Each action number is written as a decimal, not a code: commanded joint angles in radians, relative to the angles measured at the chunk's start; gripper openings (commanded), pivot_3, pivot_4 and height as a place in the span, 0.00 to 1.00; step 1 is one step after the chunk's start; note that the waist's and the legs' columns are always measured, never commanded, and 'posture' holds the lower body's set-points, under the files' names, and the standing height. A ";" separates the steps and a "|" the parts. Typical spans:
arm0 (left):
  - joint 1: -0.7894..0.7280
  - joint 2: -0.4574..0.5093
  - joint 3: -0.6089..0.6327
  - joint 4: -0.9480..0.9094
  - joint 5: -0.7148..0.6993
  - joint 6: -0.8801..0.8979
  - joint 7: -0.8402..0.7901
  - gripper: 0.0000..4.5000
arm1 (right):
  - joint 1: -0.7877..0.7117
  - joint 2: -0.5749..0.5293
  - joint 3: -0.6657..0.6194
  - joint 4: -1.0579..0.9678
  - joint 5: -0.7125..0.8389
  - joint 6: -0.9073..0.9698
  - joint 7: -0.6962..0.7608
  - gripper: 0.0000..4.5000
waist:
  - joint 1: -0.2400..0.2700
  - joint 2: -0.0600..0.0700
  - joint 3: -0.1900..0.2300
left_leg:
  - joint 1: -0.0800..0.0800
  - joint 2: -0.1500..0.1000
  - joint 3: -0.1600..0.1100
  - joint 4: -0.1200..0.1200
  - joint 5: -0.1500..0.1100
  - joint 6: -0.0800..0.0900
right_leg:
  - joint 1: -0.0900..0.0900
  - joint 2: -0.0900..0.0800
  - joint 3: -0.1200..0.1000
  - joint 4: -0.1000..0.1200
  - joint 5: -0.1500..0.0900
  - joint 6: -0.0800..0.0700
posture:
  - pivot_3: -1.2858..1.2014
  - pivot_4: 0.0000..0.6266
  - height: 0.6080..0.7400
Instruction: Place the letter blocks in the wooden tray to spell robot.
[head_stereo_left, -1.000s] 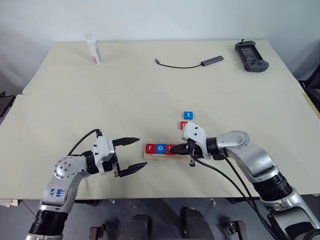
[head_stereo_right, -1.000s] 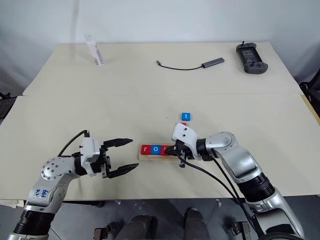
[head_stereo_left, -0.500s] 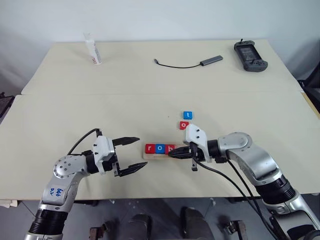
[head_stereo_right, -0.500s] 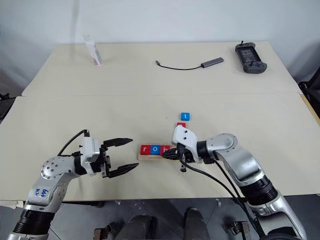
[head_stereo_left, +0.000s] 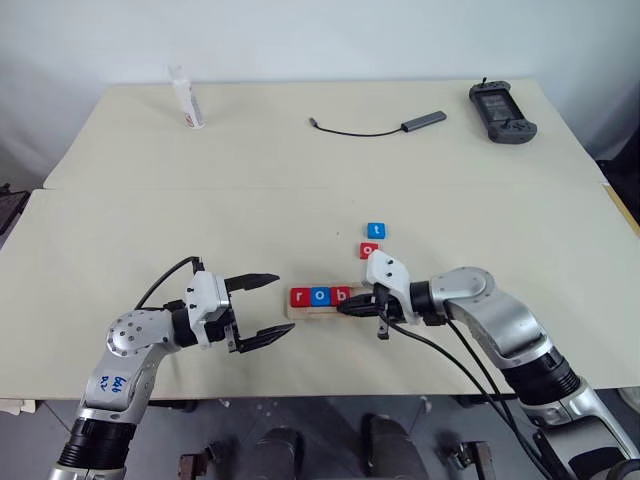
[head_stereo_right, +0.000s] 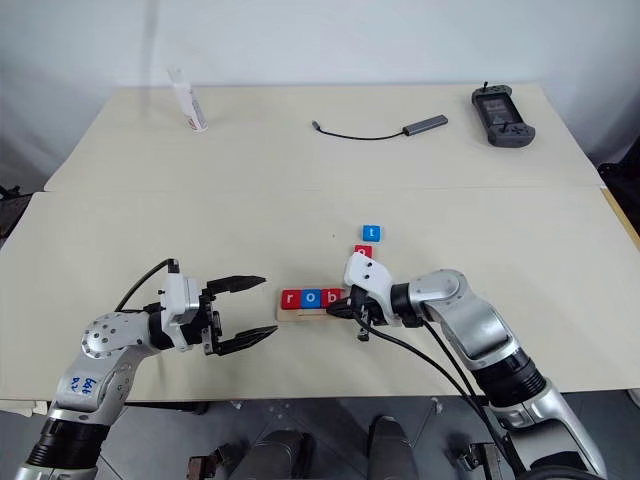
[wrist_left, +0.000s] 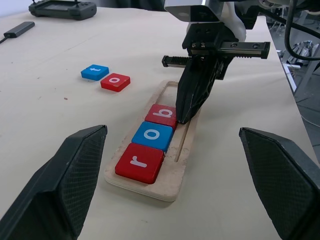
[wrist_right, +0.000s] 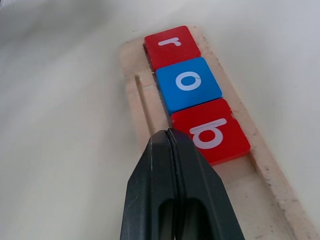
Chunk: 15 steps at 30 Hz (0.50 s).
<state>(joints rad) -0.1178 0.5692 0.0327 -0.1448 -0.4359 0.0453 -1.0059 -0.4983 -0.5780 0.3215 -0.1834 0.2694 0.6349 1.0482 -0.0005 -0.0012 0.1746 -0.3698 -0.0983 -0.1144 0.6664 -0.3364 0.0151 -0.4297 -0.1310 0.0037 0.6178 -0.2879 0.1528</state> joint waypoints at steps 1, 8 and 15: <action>-0.004 0.009 0.019 -0.026 -0.011 -0.003 -0.003 1.00 | 0.053 -0.032 -0.119 -0.104 0.089 -0.029 0.025 0.00 | 0.001 0.000 0.000 | 0.000 0.000 0.000 0.000 0.000 0.000 | 0.000 0.000 0.000 0.000 0.000 0.000 | 0.52 0.24 1.00; -0.002 0.028 0.043 0.004 -0.020 -0.005 -0.029 1.00 | 0.256 -0.062 -0.430 -0.145 0.119 -0.204 -0.070 0.29 | 0.013 0.000 0.000 | 0.000 0.000 0.000 0.000 0.000 0.000 | 0.001 0.000 0.000 -0.001 0.000 0.000 | 0.52 0.24 1.00; -0.008 0.031 0.055 0.067 -0.015 -0.015 -0.049 1.00 | 0.582 -0.047 -0.742 -0.036 0.129 -0.479 -0.095 0.83 | 0.025 0.000 0.000 | 0.001 -0.001 0.001 -0.001 0.000 0.001 | 0.001 0.000 0.000 -0.001 0.000 0.000 | 0.52 0.24 1.00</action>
<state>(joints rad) -0.1194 0.5962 0.0697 -0.0750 -0.4435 0.0449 -1.0465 0.0656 -0.6358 -0.3449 -0.2249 0.3767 0.2316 0.9602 0.0249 -0.0012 0.1746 -0.3684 -0.0989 -0.1128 0.6661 -0.3369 0.0161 -0.4281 -0.1309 0.0045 0.6171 -0.2879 0.1528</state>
